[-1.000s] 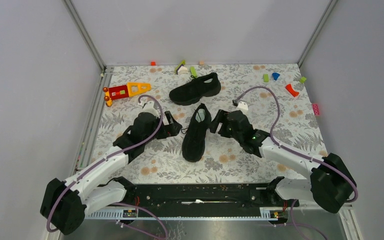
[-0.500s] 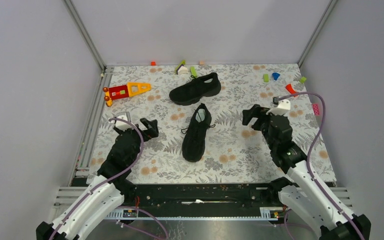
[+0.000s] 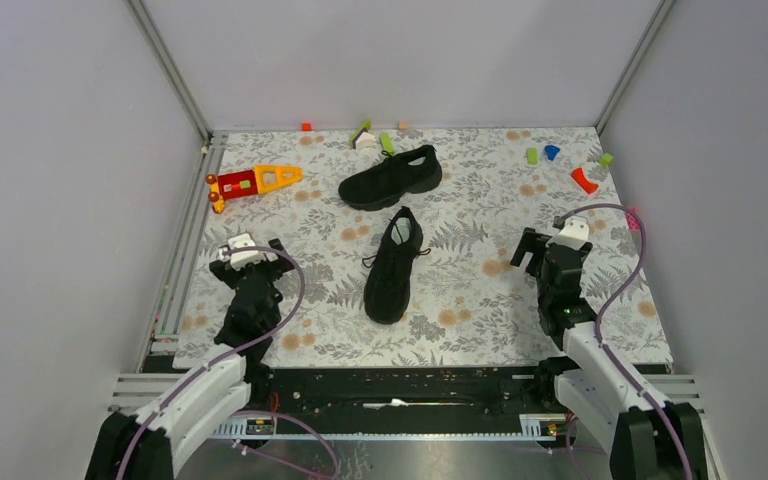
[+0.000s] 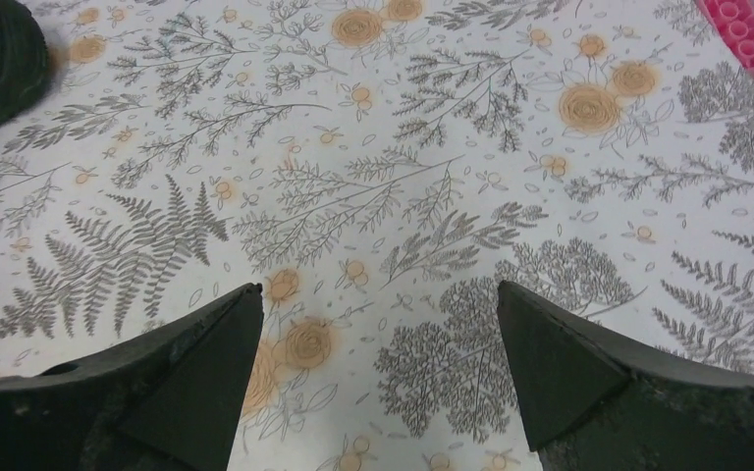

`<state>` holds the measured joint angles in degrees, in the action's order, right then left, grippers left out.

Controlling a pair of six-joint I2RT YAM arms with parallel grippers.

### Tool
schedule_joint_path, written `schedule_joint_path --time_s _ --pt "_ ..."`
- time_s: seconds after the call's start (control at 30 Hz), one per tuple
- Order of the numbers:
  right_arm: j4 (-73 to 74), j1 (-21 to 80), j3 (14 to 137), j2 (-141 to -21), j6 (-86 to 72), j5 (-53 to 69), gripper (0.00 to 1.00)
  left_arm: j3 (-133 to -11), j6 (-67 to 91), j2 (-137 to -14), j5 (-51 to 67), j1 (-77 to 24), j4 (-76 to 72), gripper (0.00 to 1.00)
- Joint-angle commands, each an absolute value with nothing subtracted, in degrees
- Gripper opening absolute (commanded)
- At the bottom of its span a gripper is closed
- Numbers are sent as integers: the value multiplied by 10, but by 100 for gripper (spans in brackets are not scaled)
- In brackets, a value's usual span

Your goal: Tie the shoes

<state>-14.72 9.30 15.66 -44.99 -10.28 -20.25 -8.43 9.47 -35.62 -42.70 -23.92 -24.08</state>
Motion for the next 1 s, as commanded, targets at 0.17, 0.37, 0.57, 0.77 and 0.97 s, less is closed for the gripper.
schedule_joint_path --time_s 0.17,0.37,0.57,0.77,0.97 --pt "-518 73 114 -651 13 -139 95 -60 45 -555 -291 -145 -501 99" --pt "-548 72 144 -734 32 -120 94 -80 58 -605 -178 -83 -531 99" --pt "-631 70 123 -779 28 -132 99 -125 57 -644 -108 -53 -490 99" --pt "-610 71 136 -780 15 -168 100 -151 69 -666 -88 -20 -468 93" --pt "-601 70 141 -781 12 -176 100 -133 68 -672 -83 -2 -509 93"
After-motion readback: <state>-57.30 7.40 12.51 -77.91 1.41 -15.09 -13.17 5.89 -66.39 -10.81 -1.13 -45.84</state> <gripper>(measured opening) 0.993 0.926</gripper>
